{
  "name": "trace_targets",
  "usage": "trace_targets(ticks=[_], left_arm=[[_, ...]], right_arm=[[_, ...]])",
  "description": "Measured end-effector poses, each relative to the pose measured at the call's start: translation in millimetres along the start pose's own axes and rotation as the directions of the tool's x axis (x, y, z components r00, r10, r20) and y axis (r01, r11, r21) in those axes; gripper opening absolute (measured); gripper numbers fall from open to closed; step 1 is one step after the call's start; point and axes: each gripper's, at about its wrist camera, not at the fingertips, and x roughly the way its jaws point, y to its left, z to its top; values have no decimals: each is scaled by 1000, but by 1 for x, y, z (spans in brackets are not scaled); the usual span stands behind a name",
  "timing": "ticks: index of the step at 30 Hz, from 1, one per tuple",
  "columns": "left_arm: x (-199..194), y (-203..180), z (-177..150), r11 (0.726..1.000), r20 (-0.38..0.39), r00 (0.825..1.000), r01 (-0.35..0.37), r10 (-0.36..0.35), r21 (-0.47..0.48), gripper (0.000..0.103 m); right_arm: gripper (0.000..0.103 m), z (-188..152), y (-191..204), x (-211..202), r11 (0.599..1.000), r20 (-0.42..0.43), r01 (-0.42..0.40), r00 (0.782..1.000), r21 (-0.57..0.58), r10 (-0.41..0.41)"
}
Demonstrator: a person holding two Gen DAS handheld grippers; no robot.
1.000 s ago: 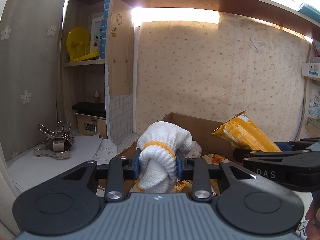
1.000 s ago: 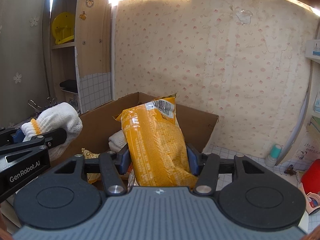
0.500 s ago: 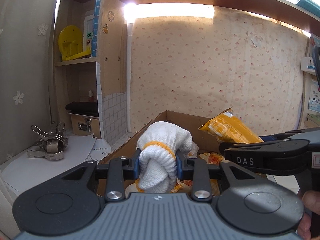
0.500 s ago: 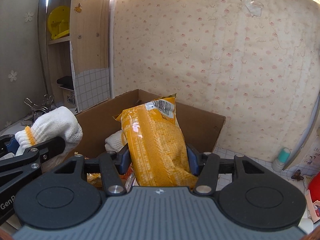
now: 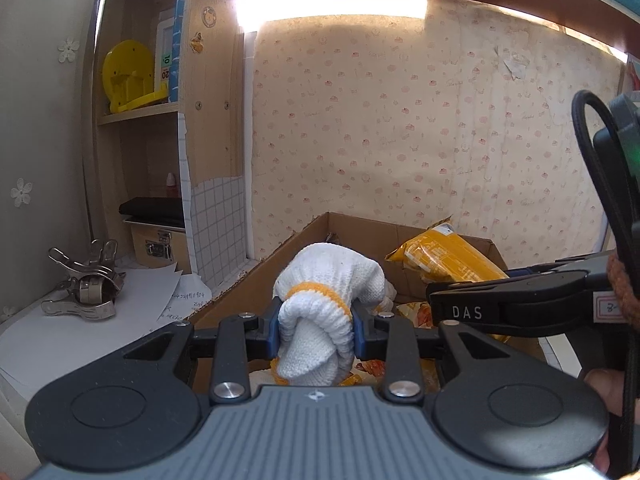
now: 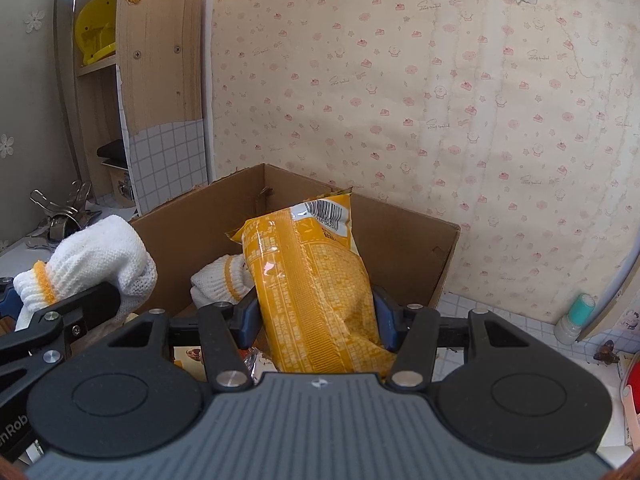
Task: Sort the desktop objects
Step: 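Carry the held glove and yellow package up and over the shoebox, then open the left tool to drop the glove while the right tool releases the yellow package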
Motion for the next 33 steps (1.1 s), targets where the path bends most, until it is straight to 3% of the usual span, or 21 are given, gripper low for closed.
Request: trace_targets(ticks=[16, 19, 24, 30, 33], left_arm=[[10, 0, 1, 1000, -18, 1000, -5, 5, -11, 35], [10, 0, 1, 1000, -20, 1000, -6, 6, -12, 35], [11, -1, 1, 1000, -25, 1000, -8, 8, -13, 36], [9, -4, 1, 1000, -28, 1000, -13, 13, -17, 45], [7, -7, 2, 1000, -23, 1000, -20, 20, -13, 56]], right_arm=[[56, 4, -1, 20, 1000, -14, -11, 1000, -1, 11], [67, 4, -1, 15, 1000, 10, -1, 1000, -6, 1], [68, 7, -3, 7, 1000, 31, 1, 1000, -7, -1], [70, 7, -7, -11, 1000, 65, 10, 998, -6, -9], [71, 6, -10, -22, 1000, 81, 14, 997, -8, -13]])
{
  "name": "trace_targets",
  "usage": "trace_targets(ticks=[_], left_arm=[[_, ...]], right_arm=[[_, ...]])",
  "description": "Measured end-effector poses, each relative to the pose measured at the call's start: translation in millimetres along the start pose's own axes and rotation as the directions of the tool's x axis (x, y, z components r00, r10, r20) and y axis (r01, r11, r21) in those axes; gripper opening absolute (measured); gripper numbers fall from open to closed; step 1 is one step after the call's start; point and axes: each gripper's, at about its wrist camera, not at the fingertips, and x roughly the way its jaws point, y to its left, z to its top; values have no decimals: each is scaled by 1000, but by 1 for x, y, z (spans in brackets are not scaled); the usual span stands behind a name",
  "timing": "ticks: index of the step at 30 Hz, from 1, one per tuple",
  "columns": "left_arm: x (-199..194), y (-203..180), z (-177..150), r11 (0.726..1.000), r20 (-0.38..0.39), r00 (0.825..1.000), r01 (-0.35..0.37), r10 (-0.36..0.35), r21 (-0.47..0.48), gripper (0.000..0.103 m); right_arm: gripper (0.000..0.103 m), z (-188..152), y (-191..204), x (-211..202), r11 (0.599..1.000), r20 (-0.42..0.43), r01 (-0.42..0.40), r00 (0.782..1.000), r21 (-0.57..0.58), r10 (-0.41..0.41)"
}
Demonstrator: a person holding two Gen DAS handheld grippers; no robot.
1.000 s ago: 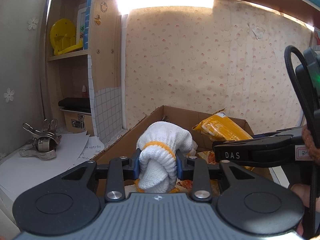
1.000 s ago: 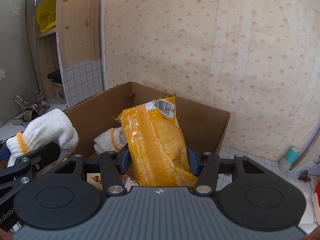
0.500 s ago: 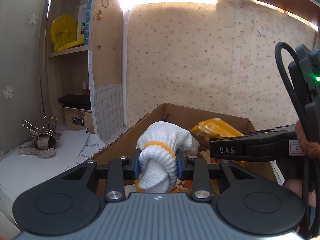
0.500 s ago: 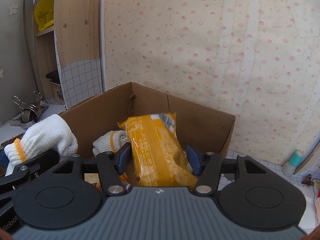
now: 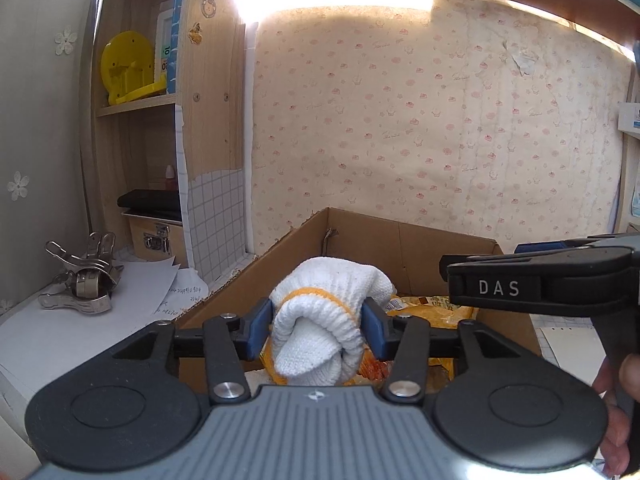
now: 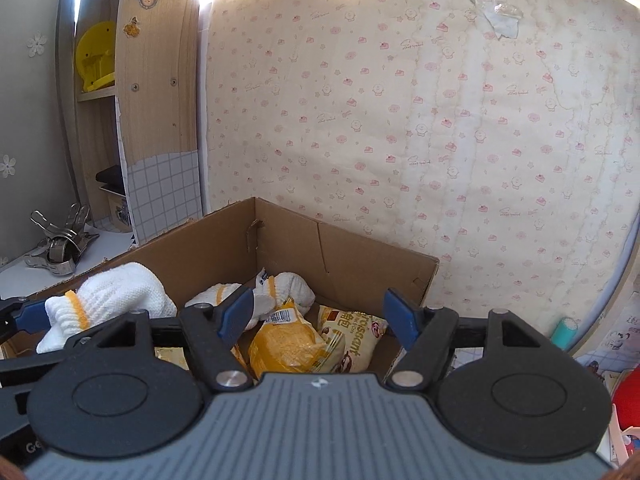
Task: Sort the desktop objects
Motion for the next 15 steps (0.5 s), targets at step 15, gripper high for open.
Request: trace_targets(ticks=[15], left_arm=[[-19, -14, 8, 999, 16, 999, -40, 40, 23, 93]], right_arm=[[74, -10, -23, -64, 999, 89, 23, 996, 26, -25]])
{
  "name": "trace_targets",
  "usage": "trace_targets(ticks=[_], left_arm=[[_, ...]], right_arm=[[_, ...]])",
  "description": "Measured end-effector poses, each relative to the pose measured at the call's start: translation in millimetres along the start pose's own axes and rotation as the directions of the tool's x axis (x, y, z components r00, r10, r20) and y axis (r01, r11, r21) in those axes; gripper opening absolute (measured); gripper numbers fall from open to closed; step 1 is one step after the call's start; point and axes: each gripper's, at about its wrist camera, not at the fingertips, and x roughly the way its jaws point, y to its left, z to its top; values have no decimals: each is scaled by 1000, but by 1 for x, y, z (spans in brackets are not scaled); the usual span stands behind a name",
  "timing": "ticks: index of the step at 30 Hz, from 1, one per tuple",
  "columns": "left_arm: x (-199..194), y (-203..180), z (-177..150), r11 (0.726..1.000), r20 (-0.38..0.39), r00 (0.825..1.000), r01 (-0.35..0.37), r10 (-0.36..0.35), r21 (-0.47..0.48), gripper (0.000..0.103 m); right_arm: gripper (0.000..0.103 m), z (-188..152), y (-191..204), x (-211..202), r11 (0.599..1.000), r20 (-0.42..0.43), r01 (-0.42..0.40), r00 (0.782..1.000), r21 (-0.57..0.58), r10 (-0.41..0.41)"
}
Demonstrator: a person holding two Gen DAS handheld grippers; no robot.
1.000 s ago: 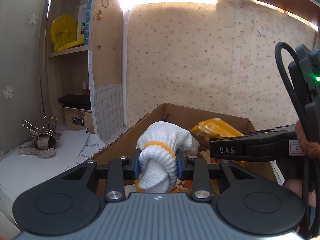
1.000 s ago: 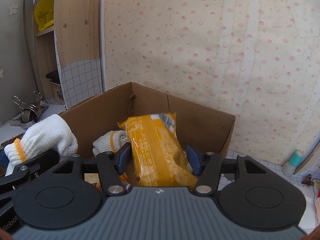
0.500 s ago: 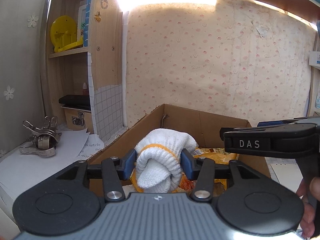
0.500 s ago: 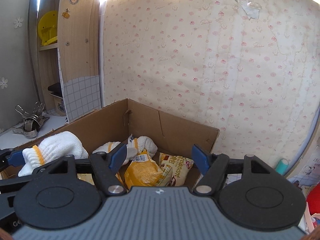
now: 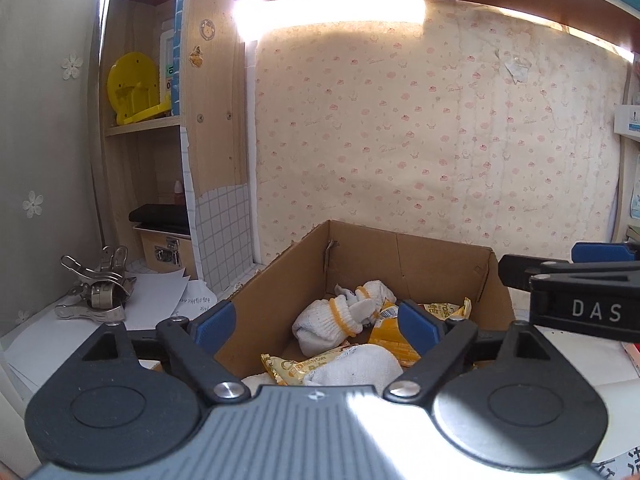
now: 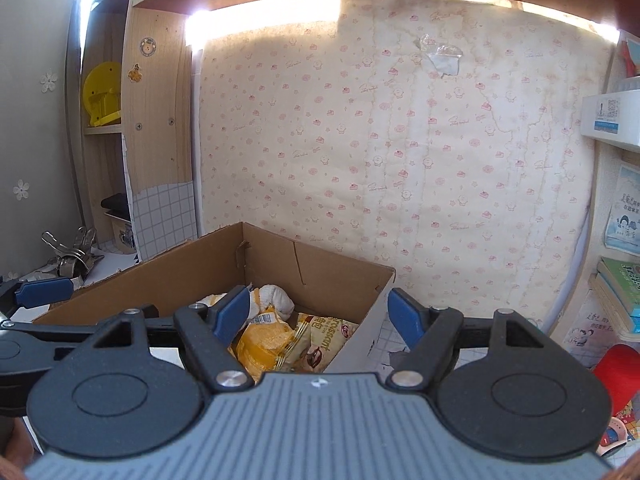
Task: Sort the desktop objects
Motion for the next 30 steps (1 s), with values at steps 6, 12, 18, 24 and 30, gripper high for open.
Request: trace_targets(ticks=[6, 12, 18, 24, 30], left_arm=[[-15, -5, 2, 1000, 17, 1000, 11, -11, -2, 98], [-31, -16, -2, 1000, 14, 1000, 19, -19, 14, 100], [-50, -31, -14, 998, 7, 1000, 18, -19, 60, 100], [-70, -39, -21, 996, 10, 999, 47, -48, 78, 103], [-83, -46, -24, 993, 9, 997, 81, -82, 87, 103]], right_arm=[[75, -11, -13, -28, 999, 24, 26, 999, 21, -27], [78, -30, -26, -60, 997, 36, 62, 997, 45, -63], [79, -51, -35, -92, 993, 39, 102, 994, 62, -105], [79, -67, -41, -110, 991, 33, 107, 993, 86, -110], [79, -76, -44, -124, 989, 41, 108, 993, 103, -113]])
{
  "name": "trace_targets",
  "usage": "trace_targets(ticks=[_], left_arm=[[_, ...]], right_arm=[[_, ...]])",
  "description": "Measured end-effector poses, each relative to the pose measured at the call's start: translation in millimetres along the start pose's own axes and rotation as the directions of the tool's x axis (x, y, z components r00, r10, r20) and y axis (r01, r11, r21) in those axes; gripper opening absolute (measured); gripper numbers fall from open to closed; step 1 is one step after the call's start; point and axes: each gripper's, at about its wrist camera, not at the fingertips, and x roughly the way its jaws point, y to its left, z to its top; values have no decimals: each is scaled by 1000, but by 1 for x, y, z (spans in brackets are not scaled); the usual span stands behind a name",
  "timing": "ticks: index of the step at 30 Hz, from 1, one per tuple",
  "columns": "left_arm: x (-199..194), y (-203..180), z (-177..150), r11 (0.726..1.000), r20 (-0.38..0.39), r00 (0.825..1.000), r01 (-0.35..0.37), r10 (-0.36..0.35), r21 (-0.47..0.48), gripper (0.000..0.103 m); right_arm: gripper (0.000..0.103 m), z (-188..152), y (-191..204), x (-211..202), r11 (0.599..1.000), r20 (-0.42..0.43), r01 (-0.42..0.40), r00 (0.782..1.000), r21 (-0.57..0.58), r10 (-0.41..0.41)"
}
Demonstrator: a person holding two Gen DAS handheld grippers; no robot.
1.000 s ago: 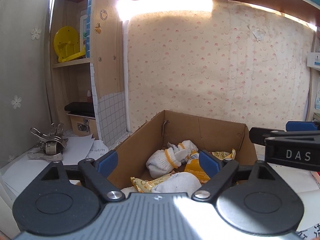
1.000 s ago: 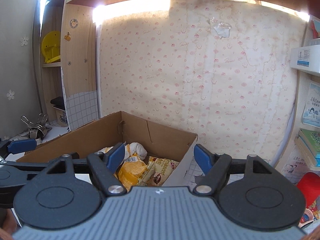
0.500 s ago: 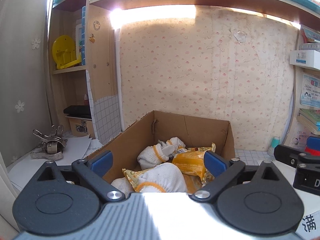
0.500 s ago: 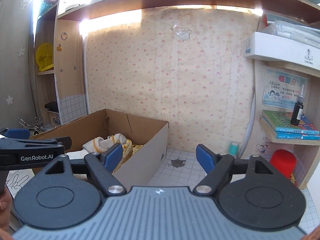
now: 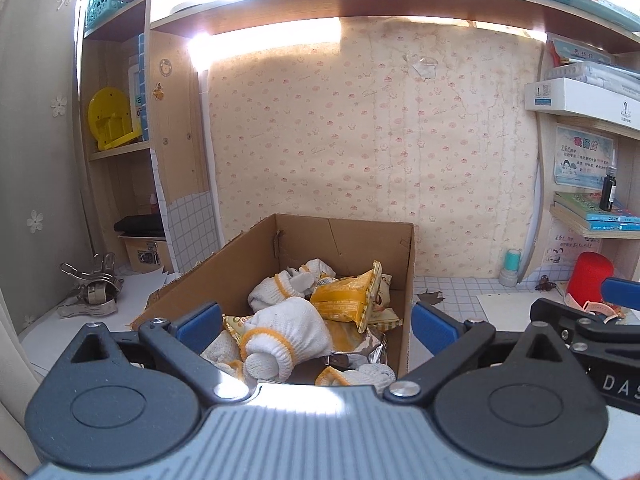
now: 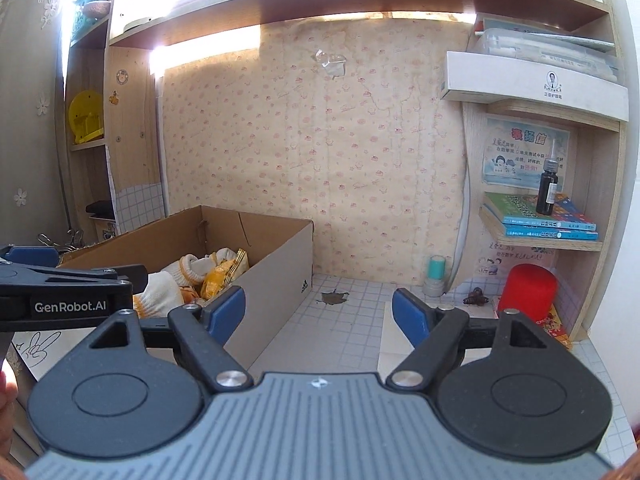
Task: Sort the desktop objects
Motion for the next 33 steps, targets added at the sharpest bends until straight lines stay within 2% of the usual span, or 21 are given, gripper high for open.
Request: trace_targets(ticks=[16, 33], left_arm=[[0, -4, -1, 999, -23, 999, 40, -40, 7, 103], [7, -6, -2, 999, -25, 998, 52, -52, 7, 103]], right_arm=[[79, -6, -9, -3, 1000, -3, 19, 1000, 14, -19], [79, -8, -9, 4, 1000, -24, 25, 999, 7, -24]])
